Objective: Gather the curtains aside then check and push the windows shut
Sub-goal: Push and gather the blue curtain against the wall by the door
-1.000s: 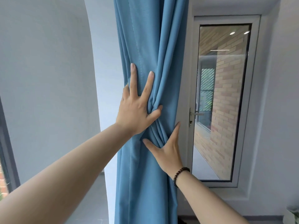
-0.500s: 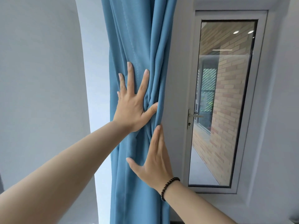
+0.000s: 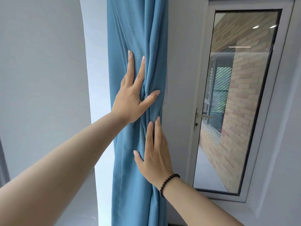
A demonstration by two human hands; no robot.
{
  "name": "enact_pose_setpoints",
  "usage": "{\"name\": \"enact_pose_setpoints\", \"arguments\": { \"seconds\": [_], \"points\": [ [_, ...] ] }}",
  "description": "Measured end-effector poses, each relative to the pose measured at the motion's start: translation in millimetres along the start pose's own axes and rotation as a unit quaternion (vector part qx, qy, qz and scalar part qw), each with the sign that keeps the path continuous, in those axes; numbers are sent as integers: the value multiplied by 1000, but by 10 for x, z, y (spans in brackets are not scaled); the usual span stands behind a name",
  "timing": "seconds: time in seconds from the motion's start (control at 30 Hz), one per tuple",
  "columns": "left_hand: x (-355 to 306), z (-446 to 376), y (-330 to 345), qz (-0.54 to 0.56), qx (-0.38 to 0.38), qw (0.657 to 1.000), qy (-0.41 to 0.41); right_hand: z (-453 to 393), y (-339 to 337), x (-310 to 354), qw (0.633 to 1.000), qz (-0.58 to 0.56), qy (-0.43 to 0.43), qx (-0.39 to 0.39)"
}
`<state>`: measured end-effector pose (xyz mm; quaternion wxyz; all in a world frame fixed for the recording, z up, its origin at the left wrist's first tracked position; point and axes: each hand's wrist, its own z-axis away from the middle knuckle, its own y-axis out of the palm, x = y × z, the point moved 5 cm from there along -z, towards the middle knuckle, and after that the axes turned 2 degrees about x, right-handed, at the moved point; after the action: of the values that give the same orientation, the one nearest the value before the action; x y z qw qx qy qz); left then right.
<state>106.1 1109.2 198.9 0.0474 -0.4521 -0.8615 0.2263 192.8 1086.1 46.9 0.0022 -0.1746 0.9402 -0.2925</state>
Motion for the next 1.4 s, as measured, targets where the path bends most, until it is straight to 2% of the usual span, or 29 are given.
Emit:
{"name": "enact_pose_setpoints", "arguments": {
  "seconds": [0.17,0.33,0.43,0.63,0.8,0.87,0.97,1.07,1.17,1.23,1.4],
  "points": [
    [257,47,76,-129,59,990,-10,-36,129,8,1000,21,0,1],
    [497,-32,137,-153,59,986,-27,-174,282,-1,999,39,-7,5],
    [651,-110,199,-136,53,989,-39,-316,385,-58,998,54,-16,5],
    [998,-243,389,-33,54,997,-42,-495,728,-204,998,65,-20,3],
    [1367,-312,558,-85,61,993,-53,-580,1131,-303,997,75,0,20],
    [1481,-339,622,-107,60,991,-50,-650,1200,-320,998,58,-2,5],
    [1696,-404,737,-83,51,994,-43,-811,1281,-385,998,15,3,-54],
    [1807,-446,817,-84,25,996,-27,-970,1313,-532,993,-14,58,-106],
    [1907,-508,868,-66,19,997,-37,-1145,1344,-671,986,-33,127,-99],
    [1946,-523,884,-37,13,999,-11,-1184,1415,-706,985,-54,143,-82],
    [2079,-565,864,17,10,1000,10,-1291,1613,-643,986,-132,86,-58]
  ]
}}
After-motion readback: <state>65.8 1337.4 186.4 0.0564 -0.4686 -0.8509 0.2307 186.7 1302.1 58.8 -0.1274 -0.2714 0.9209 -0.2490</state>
